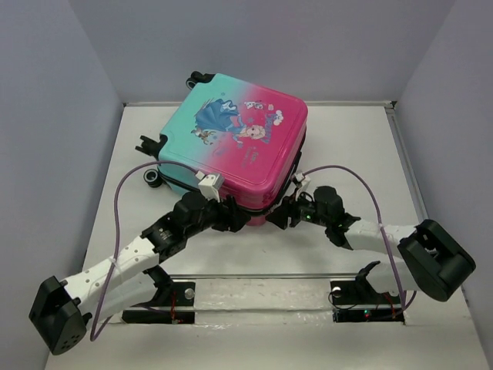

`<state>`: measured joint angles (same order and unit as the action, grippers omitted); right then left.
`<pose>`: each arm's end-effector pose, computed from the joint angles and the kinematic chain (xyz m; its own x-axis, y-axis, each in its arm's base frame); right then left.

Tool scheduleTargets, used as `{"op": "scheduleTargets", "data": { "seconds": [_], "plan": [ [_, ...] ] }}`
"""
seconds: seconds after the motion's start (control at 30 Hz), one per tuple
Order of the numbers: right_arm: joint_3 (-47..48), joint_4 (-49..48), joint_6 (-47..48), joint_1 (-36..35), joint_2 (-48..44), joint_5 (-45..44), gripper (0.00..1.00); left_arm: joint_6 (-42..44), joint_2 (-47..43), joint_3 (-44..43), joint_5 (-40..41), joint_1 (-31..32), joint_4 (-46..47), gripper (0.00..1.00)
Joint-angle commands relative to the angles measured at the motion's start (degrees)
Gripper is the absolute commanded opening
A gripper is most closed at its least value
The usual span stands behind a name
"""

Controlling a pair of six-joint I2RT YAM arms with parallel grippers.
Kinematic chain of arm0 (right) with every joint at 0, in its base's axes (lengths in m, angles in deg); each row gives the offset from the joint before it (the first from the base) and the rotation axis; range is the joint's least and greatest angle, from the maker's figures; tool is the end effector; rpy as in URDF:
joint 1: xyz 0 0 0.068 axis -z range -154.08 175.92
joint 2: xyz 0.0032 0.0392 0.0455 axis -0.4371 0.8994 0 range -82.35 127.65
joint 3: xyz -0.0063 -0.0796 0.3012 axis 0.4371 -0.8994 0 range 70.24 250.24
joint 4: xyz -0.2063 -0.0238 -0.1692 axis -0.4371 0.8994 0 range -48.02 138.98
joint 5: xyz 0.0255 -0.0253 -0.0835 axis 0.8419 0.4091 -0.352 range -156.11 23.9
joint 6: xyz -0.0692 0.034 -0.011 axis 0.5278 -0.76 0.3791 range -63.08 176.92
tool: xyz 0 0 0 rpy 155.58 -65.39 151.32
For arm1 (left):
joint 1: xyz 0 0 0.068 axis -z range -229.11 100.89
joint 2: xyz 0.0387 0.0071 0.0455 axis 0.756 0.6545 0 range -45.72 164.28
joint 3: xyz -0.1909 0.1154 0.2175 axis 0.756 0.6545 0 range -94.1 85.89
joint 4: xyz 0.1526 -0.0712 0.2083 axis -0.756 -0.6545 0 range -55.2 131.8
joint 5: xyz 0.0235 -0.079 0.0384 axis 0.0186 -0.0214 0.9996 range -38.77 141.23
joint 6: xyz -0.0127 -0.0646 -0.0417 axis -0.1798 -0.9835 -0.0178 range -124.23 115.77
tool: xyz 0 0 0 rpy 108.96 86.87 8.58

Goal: Pack the luggage

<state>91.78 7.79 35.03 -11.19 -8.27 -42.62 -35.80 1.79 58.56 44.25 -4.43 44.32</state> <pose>0.1959 0.1813 0.1999 -0.5517 0.0114 -0.8340 -0.6997 0.5378 0.4703 0.1402 -0.1501 0.2645 -0.5923 -0.1451 -0.7925 0.5519 0.6436 -0.5303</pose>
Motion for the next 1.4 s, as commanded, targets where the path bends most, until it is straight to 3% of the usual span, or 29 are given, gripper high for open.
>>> {"op": "scheduleTargets", "data": {
  "seconds": [0.0, 0.17, 0.3, 0.4, 0.5, 0.63, 0.73, 0.9, 1.07, 1.13, 1.17, 1.23, 1.37],
  "plan": [
    [-0.44, -12.2, 0.71, -0.08, 2.2, 3.59, 0.59, -0.77, 1.62, -0.61, 2.5, 0.4, 7.4, 0.82],
    [-0.45, -17.73, -0.34, -0.08, 3.87, 0.78, 0.48, -0.77, 3.47, -1.32, 2.76, 0.4, 9.42, 0.8],
    [-0.01, -19.95, -2.28, -0.6, 5.02, 0.33, 0.16, -0.51, 5.14, -2.11, 2.85, 0.4, 9.95, 0.79],
    [-0.27, -17.49, -2.37, -3.23, 3.53, -2.11, 0.07, -0.68, 6.72, -2.37, 2.85, 0.4, 11.97, 0.78],
    [-3.16, -13.64, -4.29, -7.79, -1.73, -7.65, 0.07, -0.86, 8.65, -3.42, 3.03, 0.58, 15.57, 0.76],
    [-4.4, 1.63, -4.74, -16.74, -9.74, -20.63, 0.07, -1.12, 13.56, -6.41, 3.55, 1.28, 19.09, 0.75],
    [-3.88, 7.72, -7.36, -22.2, -11.85, -26.27, 0.07, -1.65, 17.69, -10.0, 6.09, 3.38, 21.37, 0.75],
    [0.42, 4.58, -10.71, -27.48, -3.79, -28.93, 0.07, -2.27, 24.55, -19.05, 6.37, 6.81, 23.49, 0.73],
    [4.3, -11.73, -18.61, -28.02, 8.77, -36.64, 0.07, -2.7, 25.54, -24.95, 6.37, 7.7, 20.26, 0.72],
    [4.3, -13.44, -19.59, -28.02, 9.59, -39.47, 0.07, -2.7, 23.78, -26.45, 8.21, 7.7, 15.42, 0.77],
    [3.86, -13.44, -19.59, -28.02, 9.24, -41.57, 0.07, -2.18, 21.42, -26.98, 8.13, 7.61, 13.49, 0.88],
    [3.16, -12.39, -19.68, -28.02, 8.1, -43.08, 0.07, -1.91, 17.04, -28.03, 8.82, 7.35, 6.84, 0.99],
    [1.67, -10.9, -20.12, -27.5, 6.07, -43.17, 0.07, -2.0, 9.02, -26.55, -0.21, 0.16, -0.31, 0.99]
  ]
}}
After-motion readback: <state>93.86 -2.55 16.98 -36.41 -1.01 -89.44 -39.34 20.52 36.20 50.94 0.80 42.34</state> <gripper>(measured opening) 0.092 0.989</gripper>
